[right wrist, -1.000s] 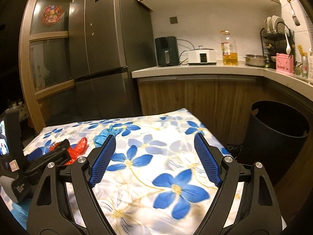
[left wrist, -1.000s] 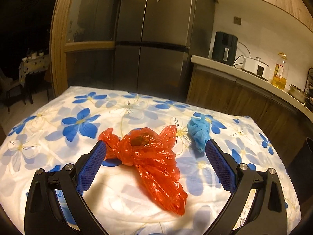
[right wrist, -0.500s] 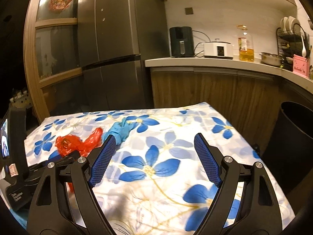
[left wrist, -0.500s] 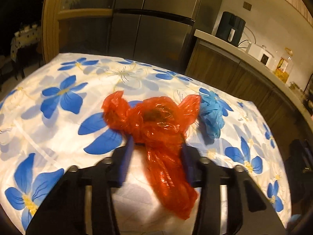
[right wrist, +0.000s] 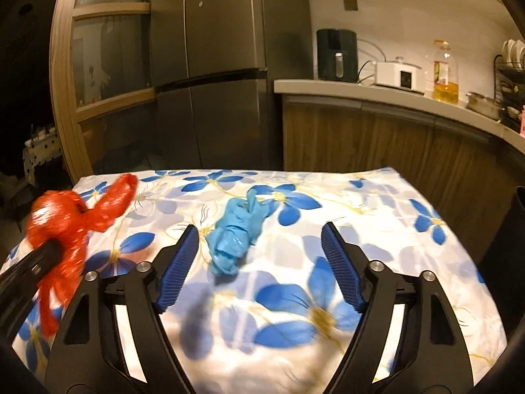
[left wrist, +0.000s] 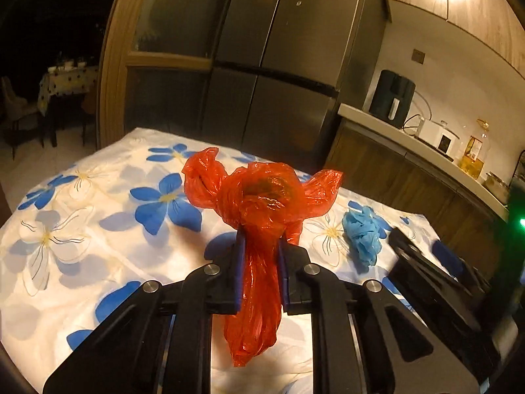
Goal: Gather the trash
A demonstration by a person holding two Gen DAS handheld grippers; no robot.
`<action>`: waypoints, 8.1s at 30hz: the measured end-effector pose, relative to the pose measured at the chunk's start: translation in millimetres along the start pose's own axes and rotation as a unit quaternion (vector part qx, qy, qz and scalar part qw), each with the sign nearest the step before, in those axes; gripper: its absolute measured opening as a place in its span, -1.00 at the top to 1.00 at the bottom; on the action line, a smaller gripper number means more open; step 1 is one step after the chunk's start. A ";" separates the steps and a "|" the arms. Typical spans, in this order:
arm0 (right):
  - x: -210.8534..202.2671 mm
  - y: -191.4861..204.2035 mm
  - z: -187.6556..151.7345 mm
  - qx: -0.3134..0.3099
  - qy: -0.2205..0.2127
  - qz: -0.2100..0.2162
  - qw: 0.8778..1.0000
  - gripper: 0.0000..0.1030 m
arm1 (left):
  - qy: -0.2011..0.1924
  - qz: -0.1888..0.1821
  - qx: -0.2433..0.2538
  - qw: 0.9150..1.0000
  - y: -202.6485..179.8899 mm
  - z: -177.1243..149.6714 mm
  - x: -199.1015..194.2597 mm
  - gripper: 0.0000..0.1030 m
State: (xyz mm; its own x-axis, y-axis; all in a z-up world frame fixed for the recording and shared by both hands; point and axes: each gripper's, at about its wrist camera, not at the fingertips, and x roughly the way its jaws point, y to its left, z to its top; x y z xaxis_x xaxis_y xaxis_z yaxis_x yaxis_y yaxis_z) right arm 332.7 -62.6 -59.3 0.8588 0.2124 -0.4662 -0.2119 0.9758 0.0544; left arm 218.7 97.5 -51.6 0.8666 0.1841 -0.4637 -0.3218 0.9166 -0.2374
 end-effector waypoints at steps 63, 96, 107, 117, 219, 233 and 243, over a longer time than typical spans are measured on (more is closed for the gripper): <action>-190.3 -141.8 -23.4 0.041 -0.074 -0.066 0.994 0.91 | 0.009 -0.115 0.111 0.987 -140.4 -36.9 -72.6 0.70; -239.6 -365.4 -26.2 0.125 -0.104 -0.248 0.955 0.91 | 0.017 -0.339 0.238 0.910 -412.3 -90.1 -69.6 0.69; -226.6 -383.1 -27.2 0.133 -0.100 -0.240 0.956 0.88 | 0.028 -0.365 0.259 0.894 -432.4 -104.6 -56.3 0.45; -220.7 -390.6 -33.5 0.147 -0.083 -0.249 0.954 0.04 | 0.031 -0.346 0.236 0.907 -417.8 -96.9 -44.5 -0.36; -343.9 -112.4 -94.3 0.062 -0.055 -0.245 0.966 -0.83 | -0.021 -0.211 0.208 0.955 -125.4 -80.7 -203.9 -0.88; -344.3 -113.3 -94.2 0.062 -0.055 -0.244 0.966 -0.83 | -0.021 -0.211 0.209 0.954 -126.0 -81.7 -202.3 -0.88; -345.0 -113.9 -93.9 0.062 -0.055 -0.244 0.966 -0.83 | -0.021 -0.211 0.210 0.954 -126.0 -81.6 -202.5 -0.88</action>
State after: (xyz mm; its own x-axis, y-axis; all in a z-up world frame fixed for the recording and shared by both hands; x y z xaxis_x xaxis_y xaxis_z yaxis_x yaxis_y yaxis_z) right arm 16.8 -251.9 12.4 0.8876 -0.2775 -0.3675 0.2833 0.9582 -0.0393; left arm 52.6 -84.3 2.6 0.9025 -0.2276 -0.3657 0.2332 0.9720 -0.0294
